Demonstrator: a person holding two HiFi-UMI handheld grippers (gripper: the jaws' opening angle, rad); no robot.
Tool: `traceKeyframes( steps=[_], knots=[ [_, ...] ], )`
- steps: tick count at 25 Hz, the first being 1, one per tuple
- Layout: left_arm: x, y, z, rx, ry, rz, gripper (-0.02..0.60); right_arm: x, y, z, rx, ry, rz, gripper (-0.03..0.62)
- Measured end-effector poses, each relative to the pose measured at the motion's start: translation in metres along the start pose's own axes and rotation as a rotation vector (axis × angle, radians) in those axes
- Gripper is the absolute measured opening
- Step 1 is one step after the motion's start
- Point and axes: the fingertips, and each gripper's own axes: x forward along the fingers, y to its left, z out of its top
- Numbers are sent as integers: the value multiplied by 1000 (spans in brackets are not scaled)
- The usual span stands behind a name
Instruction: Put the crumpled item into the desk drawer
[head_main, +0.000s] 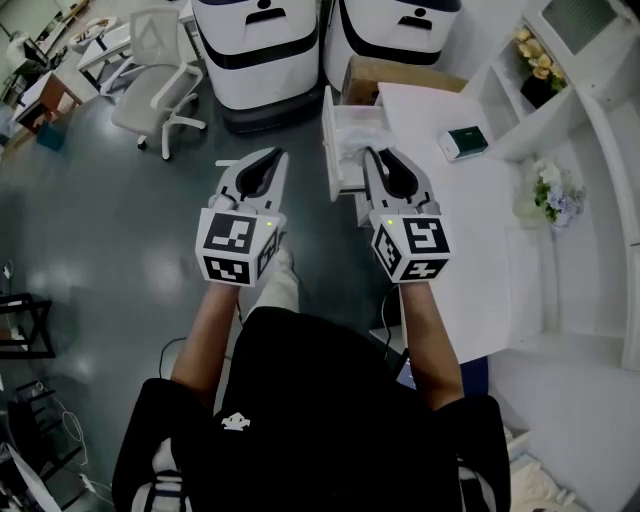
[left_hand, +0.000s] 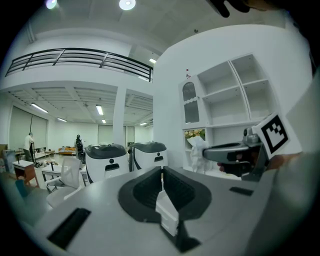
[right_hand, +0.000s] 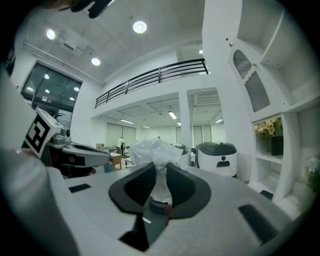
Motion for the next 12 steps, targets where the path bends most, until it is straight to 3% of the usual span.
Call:
traceKeyframes(
  steps=[12],
  knots=[
    [77, 69, 21, -5, 9, -23, 14, 97, -24, 15, 12, 18, -15, 61]
  ],
)
